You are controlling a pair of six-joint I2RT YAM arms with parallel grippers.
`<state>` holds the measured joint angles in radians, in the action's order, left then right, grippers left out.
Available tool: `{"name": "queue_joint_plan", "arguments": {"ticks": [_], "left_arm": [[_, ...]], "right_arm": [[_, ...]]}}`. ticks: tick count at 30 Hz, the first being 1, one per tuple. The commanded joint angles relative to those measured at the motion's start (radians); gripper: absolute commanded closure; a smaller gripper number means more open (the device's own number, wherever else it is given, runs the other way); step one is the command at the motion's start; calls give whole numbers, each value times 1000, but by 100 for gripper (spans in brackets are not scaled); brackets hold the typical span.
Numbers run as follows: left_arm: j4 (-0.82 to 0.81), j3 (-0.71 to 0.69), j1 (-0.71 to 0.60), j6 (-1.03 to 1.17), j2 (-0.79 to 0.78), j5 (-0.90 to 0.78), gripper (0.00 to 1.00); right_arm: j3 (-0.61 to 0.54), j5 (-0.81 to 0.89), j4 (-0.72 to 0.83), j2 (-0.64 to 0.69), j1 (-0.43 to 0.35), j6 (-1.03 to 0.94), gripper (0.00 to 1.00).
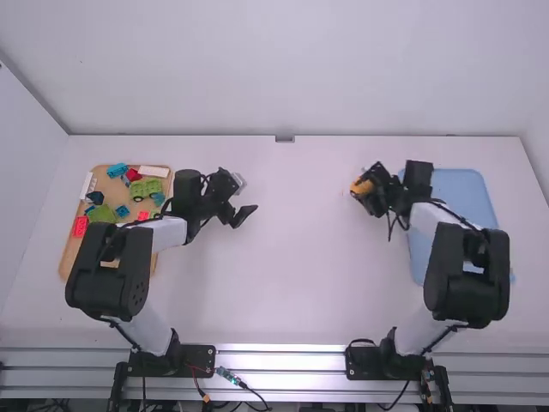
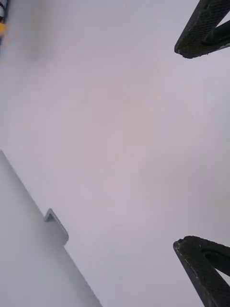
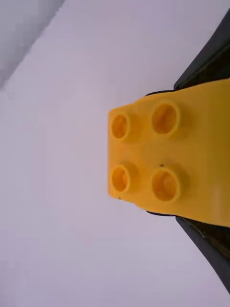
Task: Assemble lego blocks to make yellow taxi
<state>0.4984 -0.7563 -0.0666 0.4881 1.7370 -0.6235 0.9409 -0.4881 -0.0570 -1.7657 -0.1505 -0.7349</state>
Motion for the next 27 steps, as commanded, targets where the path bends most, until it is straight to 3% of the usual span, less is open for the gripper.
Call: {"name": "queue_joint_plan", "arguments": {"ticks": [1,4,9,16,23,25,26,27], "left_arm": [[4,8,0,-29,-22,14,1],[8,9,0,-28,-22,12,1],[15,8,1,-28,-22,14,1],[15,9,7,-29,-22,12,1],[10,9,6,-38,-22,14,1],[11,9,6,-55,-22,15,1],[8,9,7,-53,-22,15,1],[8,9,6,-54,-22,15,1]], "right_arm": [[-45,73,-5,41,-103,48,53],[-82,46,-62,42,-206,87,53],[-234,15,-328,39,-375,210,52],[-325,92,-586,-46,-434,300,43],[-227,101,-509,-152,-434,346,42],[-195,101,-453,-157,-434,344,27],[-171,105,-404,-155,-434,342,14],[-158,106,-379,-154,-434,342,10]]}}
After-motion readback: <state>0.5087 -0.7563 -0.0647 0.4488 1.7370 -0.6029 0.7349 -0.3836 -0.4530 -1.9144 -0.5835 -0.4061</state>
